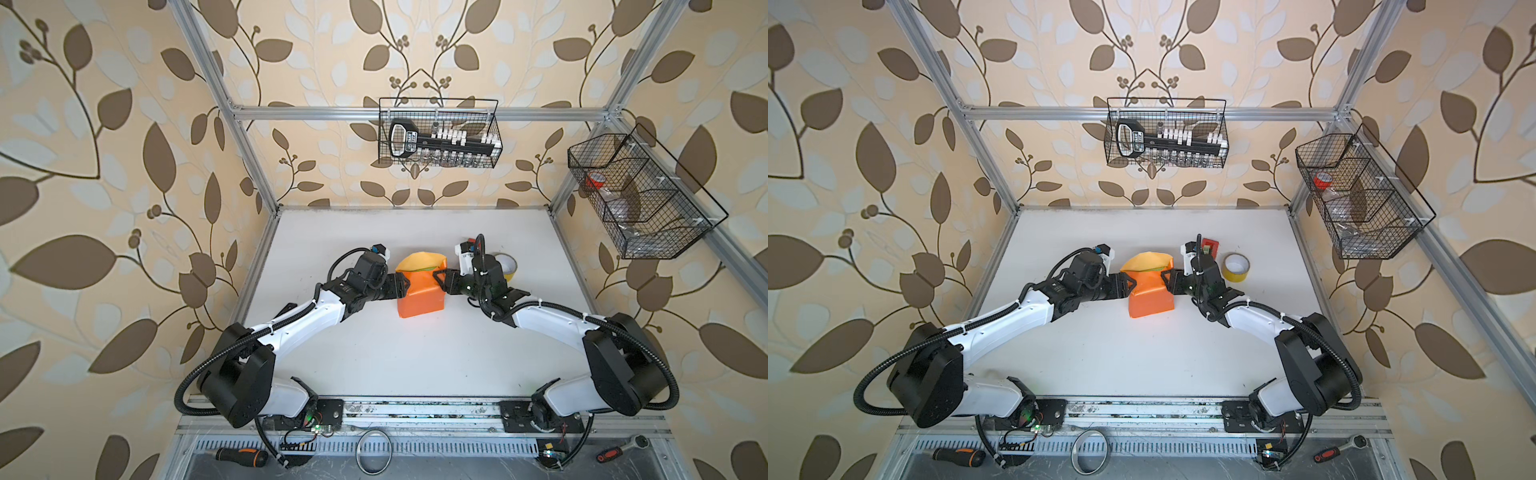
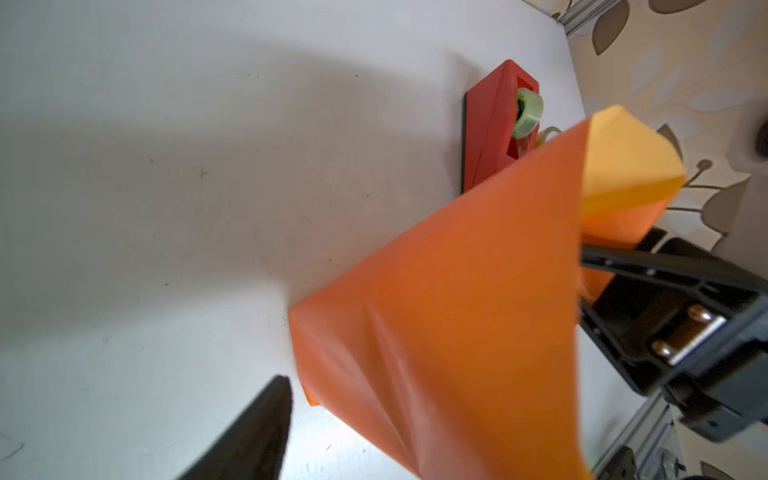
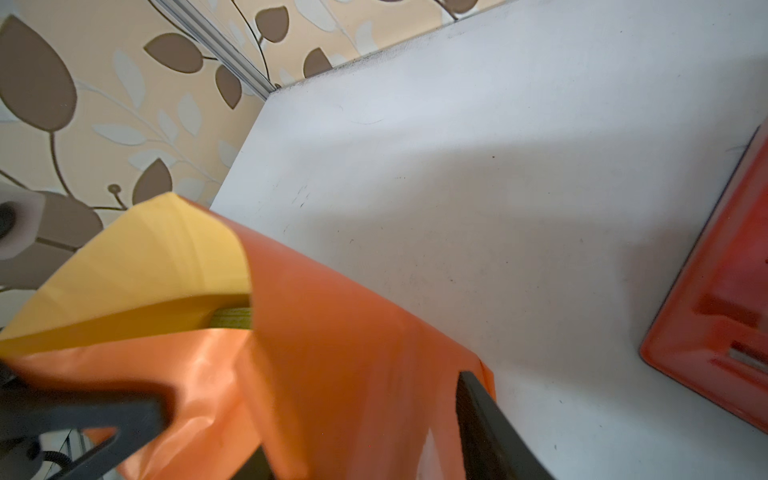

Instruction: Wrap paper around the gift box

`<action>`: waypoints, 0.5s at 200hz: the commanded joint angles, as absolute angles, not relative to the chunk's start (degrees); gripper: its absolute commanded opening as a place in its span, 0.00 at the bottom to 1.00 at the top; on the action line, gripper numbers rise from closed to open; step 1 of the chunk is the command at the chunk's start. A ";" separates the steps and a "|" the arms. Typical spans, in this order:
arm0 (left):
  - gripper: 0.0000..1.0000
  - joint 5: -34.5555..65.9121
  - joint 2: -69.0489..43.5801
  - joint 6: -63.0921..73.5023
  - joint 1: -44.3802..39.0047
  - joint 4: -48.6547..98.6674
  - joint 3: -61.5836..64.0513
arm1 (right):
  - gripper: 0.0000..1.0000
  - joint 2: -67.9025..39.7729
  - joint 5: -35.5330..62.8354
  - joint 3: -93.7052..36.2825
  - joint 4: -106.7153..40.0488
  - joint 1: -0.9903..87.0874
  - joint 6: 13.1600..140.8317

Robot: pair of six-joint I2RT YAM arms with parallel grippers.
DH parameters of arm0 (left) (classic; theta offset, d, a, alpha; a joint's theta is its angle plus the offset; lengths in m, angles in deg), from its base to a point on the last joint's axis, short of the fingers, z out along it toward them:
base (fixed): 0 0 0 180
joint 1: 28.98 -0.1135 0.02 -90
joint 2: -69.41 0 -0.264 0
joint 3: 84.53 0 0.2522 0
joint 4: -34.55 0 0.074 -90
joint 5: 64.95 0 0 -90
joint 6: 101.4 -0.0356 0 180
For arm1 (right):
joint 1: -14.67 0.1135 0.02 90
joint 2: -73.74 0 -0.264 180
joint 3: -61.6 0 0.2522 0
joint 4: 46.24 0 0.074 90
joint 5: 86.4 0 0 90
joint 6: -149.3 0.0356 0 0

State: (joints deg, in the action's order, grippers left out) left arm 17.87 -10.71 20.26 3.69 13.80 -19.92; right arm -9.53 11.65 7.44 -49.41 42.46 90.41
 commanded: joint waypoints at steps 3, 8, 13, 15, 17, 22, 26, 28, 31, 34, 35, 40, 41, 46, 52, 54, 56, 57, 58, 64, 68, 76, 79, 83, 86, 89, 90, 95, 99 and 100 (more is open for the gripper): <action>0.58 23.21 -11.99 18.54 3.75 16.04 -17.00 | 0.49 -7.79 9.31 10.79 -46.25 43.76 91.48; 0.57 23.61 -12.43 18.30 3.78 15.97 -16.62 | 0.48 -7.41 8.94 11.09 -46.40 44.11 91.81; 0.55 24.00 -12.75 18.11 3.79 15.83 -16.36 | 0.48 -7.00 8.63 11.38 -46.53 44.50 92.19; 0.55 24.17 -12.76 18.02 3.78 15.79 -16.25 | 0.48 -6.83 8.55 11.44 -46.54 44.65 92.30; 0.54 24.35 -12.77 17.93 3.80 15.78 -16.14 | 0.47 -6.72 8.37 11.52 -46.59 44.81 92.47; 0.53 24.60 -12.77 17.65 3.80 15.89 -16.14 | 0.47 -6.37 8.05 11.76 -46.85 45.20 92.88; 0.52 24.68 -12.77 17.62 3.81 16.14 -16.28 | 0.47 -6.11 7.66 12.00 -46.94 45.48 93.16; 0.52 24.63 -12.77 17.61 3.78 16.26 -16.28 | 0.46 -6.03 7.47 12.05 -46.97 45.57 93.32; 0.51 24.63 -13.60 17.53 3.78 16.51 -16.42 | 0.46 -5.79 7.16 12.13 -47.06 45.85 93.52; 0.50 24.69 -14.57 17.40 3.80 16.75 -16.49 | 0.46 -5.61 6.85 12.24 -47.19 46.04 93.75; 0.50 24.65 -14.68 17.41 3.80 16.79 -16.51 | 0.46 -5.62 6.76 12.33 -47.22 46.04 93.75; 0.49 24.42 -15.01 17.35 3.81 16.91 -16.55 | 0.45 -5.33 6.32 12.58 -47.41 46.26 93.91; 0.49 24.38 -15.12 17.34 3.81 16.92 -16.54 | 0.45 -5.30 6.24 12.63 -47.46 46.28 93.96; 0.47 24.13 -15.49 17.20 3.75 16.84 -16.47 | 0.45 -5.20 6.00 12.66 -47.58 46.38 93.97; 0.46 23.80 -15.75 17.00 3.76 16.83 -16.57 | 0.45 -5.23 5.53 12.48 -47.32 46.35 93.58; 0.45 23.70 -15.87 17.03 3.75 16.83 -16.59 | 0.45 -5.24 5.36 12.35 -47.16 46.36 93.40; 0.45 23.53 -15.83 17.07 3.77 16.90 -16.66 | 0.45 -5.27 5.16 12.25 -46.83 46.34 93.22; 0.45 23.50 -15.92 17.07 3.74 16.95 -16.73 | 0.45 -5.27 5.08 12.20 -46.69 46.32 93.13; 0.45 23.44 -15.97 17.07 3.73 16.94 -16.77 | 0.45 -5.28 4.91 12.09 -46.62 46.32 93.05; 0.43 23.02 -16.02 17.07 3.79 17.15 -17.10 | 0.45 -5.36 4.20 11.55 -45.59 46.31 92.08; 0.42 22.82 -16.00 17.08 3.78 17.33 -17.34 | 0.44 -5.26 3.62 11.32 -44.88 46.19 91.49; 0.41 22.62 -15.89 17.07 3.80 17.45 -17.87 | 0.44 -5.19 2.18 10.73 -43.32 46.14 90.06; 0.41 22.57 -15.85 17.03 3.81 17.45 -18.00 | 0.44 -5.10 1.72 10.51 -42.81 46.29 89.43; 0.41 22.56 -15.65 17.03 3.74 17.51 -18.23 | 0.44 -5.02 0.88 10.26 -42.15 46.39 88.74; 0.41 22.61 -15.63 16.95 3.80 17.58 -18.35 | 0.44 -4.98 0.38 10.11 -41.89 46.48 88.28; 0.41 22.59 -15.45 16.84 3.74 17.62 -18.49 | 0.43 -5.00 -0.09 9.95 -41.44 46.59 87.77; 0.41 22.59 -15.43 16.78 3.77 17.66 -18.52 | 0.43 -5.01 -0.27 9.91 -41.31 46.58 87.60; 0.41 22.66 -15.19 16.41 3.80 17.79 -18.56 | 0.43 -5.09 -1.03 9.73 -40.71 46.78 86.92; 0.41 22.96 -15.02 16.18 3.81 17.73 -18.56 | 0.43 -5.05 -1.49 9.68 -40.25 46.82 86.53; 0.41 23.08 -14.99 16.10 3.81 17.72 -18.56 | 0.43 -5.03 -1.58 9.69 -40.10 46.83 86.41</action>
State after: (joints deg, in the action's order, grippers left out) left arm 21.41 -15.12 18.44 3.69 18.55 -17.91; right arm -5.11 4.75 10.35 -48.21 46.46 91.00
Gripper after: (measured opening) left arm 0.408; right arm 0.434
